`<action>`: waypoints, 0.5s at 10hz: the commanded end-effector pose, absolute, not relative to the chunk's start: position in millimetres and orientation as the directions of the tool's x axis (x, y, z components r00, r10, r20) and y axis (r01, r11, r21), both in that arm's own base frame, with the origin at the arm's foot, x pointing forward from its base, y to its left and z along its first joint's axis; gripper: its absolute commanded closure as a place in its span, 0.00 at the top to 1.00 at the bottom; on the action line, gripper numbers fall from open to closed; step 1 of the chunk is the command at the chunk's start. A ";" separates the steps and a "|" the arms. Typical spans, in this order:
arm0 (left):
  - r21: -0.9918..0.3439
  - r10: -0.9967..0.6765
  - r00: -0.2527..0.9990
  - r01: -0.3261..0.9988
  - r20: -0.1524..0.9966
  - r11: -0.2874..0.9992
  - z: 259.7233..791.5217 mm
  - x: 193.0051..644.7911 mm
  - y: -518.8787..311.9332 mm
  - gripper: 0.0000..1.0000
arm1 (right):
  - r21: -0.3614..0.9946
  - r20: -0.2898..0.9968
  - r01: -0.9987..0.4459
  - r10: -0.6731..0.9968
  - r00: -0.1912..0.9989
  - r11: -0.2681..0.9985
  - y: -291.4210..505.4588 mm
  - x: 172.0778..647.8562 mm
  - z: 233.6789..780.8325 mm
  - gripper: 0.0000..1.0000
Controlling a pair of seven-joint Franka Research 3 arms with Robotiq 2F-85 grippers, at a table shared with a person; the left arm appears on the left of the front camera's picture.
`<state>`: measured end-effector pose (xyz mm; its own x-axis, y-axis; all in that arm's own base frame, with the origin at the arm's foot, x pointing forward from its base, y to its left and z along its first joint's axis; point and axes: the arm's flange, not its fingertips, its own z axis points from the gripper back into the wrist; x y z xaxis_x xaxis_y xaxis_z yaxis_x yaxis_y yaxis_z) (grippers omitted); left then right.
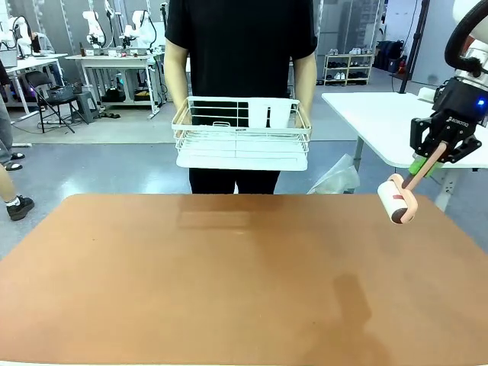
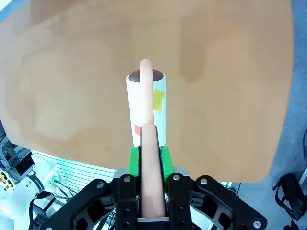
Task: Clean the table.
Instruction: Clean the table with the Lint Roller when the human lifts the Dish drying rack, then place the Lint Roller down when the Dish drying rack is positioned in the middle of the table.
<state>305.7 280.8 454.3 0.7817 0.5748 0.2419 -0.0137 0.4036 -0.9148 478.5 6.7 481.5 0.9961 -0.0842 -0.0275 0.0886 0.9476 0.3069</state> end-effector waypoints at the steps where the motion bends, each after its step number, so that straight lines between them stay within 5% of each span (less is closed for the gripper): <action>1: -0.919 0.574 0.775 0.020 0.264 0.394 454.4 303.1 281.3 1.00 | 0.313 -0.022 0.088 -0.085 0.996 0.946 8.1 479.9 484.3 0.21; 5: -0.919 0.574 0.775 0.020 0.264 0.394 454.4 303.1 281.3 1.00 | 0.313 -0.022 0.088 -0.085 0.996 0.946 8.1 479.9 484.3 0.21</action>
